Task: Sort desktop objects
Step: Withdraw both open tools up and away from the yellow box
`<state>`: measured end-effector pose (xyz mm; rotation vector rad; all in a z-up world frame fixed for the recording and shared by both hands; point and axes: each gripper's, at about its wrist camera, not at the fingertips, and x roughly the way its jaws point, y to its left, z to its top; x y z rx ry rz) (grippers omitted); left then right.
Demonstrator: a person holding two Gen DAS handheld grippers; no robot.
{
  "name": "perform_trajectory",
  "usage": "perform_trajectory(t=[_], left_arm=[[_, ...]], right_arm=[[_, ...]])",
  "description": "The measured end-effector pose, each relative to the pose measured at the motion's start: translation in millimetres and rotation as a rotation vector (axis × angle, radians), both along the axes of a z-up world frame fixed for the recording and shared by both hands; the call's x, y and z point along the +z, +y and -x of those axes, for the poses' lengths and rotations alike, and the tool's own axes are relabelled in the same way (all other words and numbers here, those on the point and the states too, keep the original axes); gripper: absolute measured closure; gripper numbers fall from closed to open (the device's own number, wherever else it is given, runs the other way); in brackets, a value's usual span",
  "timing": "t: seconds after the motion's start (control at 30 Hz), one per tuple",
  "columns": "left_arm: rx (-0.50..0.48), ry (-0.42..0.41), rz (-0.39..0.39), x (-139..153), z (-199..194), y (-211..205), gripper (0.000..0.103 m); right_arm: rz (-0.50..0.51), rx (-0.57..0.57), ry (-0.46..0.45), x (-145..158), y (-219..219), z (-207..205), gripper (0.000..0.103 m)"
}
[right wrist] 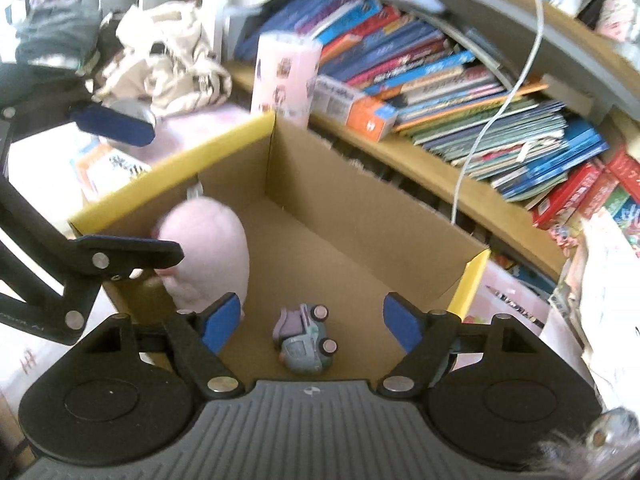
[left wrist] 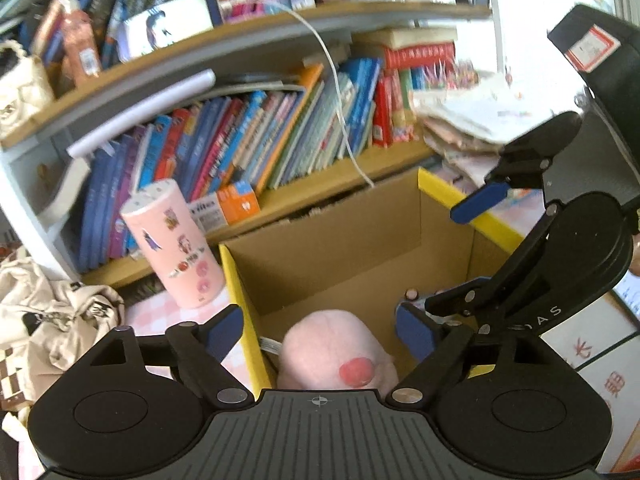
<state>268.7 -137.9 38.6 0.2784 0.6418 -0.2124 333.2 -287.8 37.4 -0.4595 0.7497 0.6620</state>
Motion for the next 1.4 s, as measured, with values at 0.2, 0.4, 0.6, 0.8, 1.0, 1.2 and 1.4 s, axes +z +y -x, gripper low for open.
perform_trajectory(t=[0.2,0.4,0.6,0.8,1.0,1.2,1.4], left_arm=[[0.021,-0.044,0.034,16.2,22.4,3.8,0.014],[0.032,-0.06,0.061,23.5,43.1,9.0,0.012],[0.042,-0.068,0.111,27.5,62.9,21.4,0.009],[0.035,-0.074,0.133,26.5,79.4,39.3,0.009],[0.031,-0.057,0.159,19.5,96.1,65.0,0.009],[0.022,-0.03,0.18,11.2,115.4,95.3,0.009],[0.057,0.019,0.2,-3.9,130.9,128.4,0.009]], right_arm=[[-0.052,-0.027,-0.027,13.0,-7.4,19.6,0.024],[-0.094,-0.081,-0.046,20.2,-16.5,39.6,0.023],[-0.134,-0.157,-0.059,26.1,-27.7,60.2,0.021],[-0.155,-0.268,-0.055,25.0,-32.6,80.6,0.021],[-0.16,-0.349,-0.037,20.7,-20.0,105.7,0.02],[-0.154,-0.4,-0.005,14.1,9.3,132.6,0.018],[-0.136,-0.43,0.049,-2.2,46.8,159.3,0.016]])
